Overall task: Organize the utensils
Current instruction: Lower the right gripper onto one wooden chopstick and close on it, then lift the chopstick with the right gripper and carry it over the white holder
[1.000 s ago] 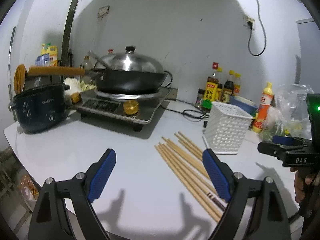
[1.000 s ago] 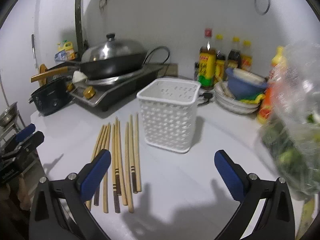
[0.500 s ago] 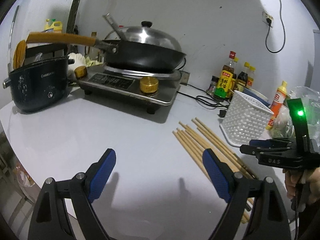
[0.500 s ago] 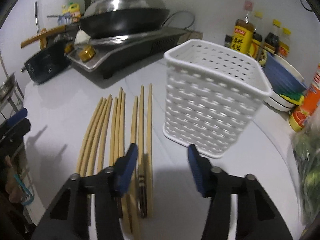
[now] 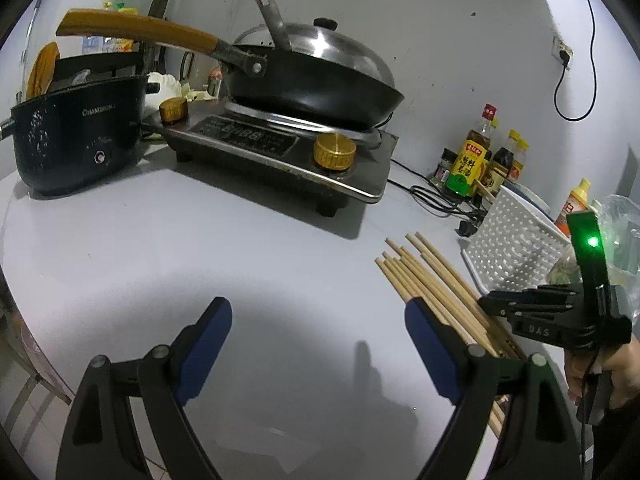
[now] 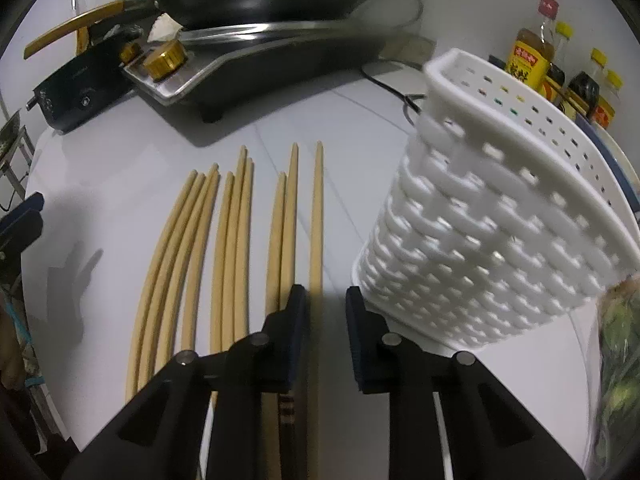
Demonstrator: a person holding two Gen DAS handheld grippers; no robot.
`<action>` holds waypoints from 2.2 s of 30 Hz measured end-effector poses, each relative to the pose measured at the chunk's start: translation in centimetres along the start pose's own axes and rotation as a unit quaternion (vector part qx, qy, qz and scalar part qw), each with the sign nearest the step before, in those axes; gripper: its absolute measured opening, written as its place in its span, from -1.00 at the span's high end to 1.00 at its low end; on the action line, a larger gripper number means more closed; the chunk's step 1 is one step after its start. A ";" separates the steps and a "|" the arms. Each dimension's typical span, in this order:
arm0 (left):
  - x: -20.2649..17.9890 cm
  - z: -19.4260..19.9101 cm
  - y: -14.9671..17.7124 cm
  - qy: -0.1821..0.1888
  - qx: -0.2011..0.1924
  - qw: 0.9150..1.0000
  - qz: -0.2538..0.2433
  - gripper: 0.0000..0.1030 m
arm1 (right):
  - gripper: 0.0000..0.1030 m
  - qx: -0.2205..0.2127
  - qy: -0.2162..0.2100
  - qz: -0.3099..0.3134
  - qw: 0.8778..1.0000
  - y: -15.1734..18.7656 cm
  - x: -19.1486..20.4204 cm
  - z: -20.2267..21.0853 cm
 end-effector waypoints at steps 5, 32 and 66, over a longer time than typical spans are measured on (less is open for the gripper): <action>-0.3 -0.4 0.1 -0.006 0.012 1.000 -0.005 -0.72 | 0.89 -0.005 -0.021 0.000 1.000 -0.2 0.2 -0.1; -9.3 -5.2 5.2 -0.113 0.103 0.974 -0.166 -0.72 | 0.89 -0.157 -0.088 0.012 0.984 2.2 -1.1 7.6; -10.6 -4.5 7.2 -0.058 0.165 0.972 -0.157 0.87 | 0.89 -0.201 -0.096 -0.003 0.975 4.0 -2.8 10.8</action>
Point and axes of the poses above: each gripper's, at about its wrist camera, not at the fingertips, and z roughly against the way its jaws point, x to its left, y to its underside, the point moved 5 cm from there along -z, roughly the way its jaws point, and after that the axes turned 15 degrees about z, right-handed, at the moved point
